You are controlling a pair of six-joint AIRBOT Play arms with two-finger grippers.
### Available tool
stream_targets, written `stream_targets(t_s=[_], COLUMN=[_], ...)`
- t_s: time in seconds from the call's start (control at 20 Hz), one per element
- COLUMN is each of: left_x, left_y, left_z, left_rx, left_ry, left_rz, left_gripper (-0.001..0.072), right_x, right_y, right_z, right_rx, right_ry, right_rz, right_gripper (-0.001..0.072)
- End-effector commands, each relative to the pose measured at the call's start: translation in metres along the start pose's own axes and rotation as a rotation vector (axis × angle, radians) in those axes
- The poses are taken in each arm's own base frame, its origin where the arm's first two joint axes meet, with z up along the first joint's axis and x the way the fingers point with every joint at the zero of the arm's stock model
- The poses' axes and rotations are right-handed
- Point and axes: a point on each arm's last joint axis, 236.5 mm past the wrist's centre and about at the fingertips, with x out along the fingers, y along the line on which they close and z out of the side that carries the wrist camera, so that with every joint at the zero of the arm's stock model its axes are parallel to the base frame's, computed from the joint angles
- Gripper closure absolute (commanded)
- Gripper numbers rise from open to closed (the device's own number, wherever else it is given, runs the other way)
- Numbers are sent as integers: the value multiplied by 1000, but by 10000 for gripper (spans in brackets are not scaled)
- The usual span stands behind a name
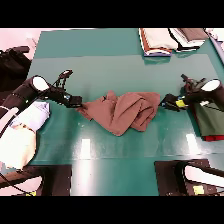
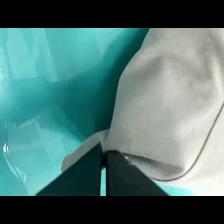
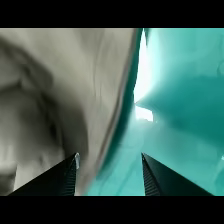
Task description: Fold the shirts.
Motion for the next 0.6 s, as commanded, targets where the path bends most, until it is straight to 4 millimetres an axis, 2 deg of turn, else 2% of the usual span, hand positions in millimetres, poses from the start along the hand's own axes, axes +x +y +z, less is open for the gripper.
stream_targets(t_s=[0.0,0.05,0.1,0.15,0.2,0.3,0.35,0.45,0.55], left_x=[0,0,0,-1,-3,-23,-48,-124,-236], left_y=[0,1,1,1,3,11,14,13,-7], left_z=[1,1,1,1,2,19,35,74,104], left_rx=[1,1,2,5,16,38,59,132,226], left_ry=[-2,-3,-3,-2,-2,-41,-103,-291,-549], left_rz=[1,2,3,6,19,92,150,281,398], left_gripper=[683,683,682,682,683,684,684,683,683], right_x=[38,42,45,45,43,21,-4,-71,-166], right_y=[13,20,26,34,42,62,73,95,128], right_z=[19,26,31,38,45,66,80,103,116], right_rx=[-25,-49,-72,-100,-130,-183,-233,-351,-459], right_ry=[2,7,6,-4,-21,-97,-161,-311,-509], right_rz=[13,13,12,16,21,36,34,-10,-41], right_gripper=[279,288,438,654,696,697,697,697,697])
